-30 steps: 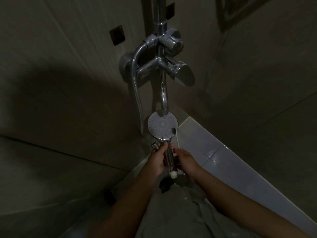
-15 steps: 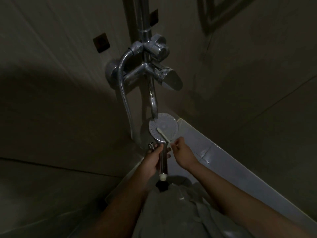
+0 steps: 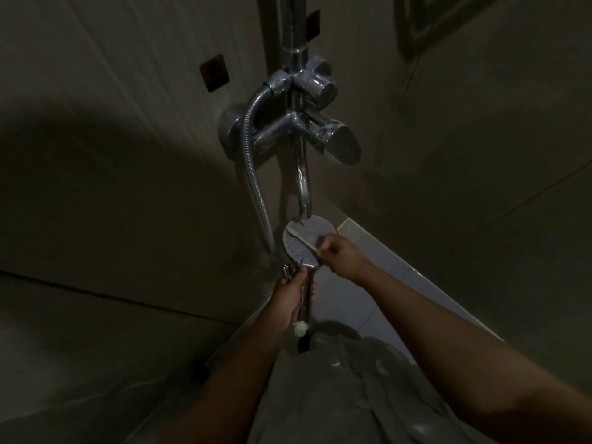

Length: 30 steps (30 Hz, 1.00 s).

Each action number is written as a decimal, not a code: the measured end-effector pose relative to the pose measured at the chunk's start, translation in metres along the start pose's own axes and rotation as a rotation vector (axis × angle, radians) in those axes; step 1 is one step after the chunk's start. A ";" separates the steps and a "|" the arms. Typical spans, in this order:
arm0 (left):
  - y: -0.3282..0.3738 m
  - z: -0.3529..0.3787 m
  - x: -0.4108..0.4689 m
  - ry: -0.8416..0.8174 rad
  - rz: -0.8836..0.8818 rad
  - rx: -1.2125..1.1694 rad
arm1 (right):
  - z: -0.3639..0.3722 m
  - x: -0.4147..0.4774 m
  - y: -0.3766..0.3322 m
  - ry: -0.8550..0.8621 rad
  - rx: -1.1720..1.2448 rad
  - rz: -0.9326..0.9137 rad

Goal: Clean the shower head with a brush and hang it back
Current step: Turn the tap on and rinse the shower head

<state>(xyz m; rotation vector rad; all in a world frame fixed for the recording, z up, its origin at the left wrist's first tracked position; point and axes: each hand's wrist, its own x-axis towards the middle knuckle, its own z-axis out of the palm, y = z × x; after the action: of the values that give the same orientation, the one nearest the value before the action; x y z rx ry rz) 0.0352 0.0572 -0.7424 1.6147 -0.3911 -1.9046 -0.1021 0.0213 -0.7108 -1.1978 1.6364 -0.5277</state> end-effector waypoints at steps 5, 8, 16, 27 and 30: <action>0.002 0.000 0.001 0.007 0.024 0.089 | -0.021 0.020 0.010 0.213 -0.084 0.100; 0.005 0.003 0.000 -0.009 0.031 0.117 | -0.024 0.012 0.005 0.250 0.023 0.131; 0.012 0.012 0.003 -0.075 0.027 0.099 | -0.015 0.003 0.009 0.084 0.140 -0.008; 0.018 0.003 0.015 -0.054 0.037 0.108 | -0.032 -0.002 0.019 0.247 0.195 0.093; 0.018 0.001 0.017 -0.058 0.034 0.098 | -0.043 -0.003 0.019 0.243 0.172 0.084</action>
<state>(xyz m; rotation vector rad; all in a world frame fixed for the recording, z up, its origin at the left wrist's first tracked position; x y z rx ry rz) 0.0374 0.0320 -0.7451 1.6073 -0.5404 -1.9365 -0.1492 0.0231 -0.7072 -0.9633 1.7963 -0.7687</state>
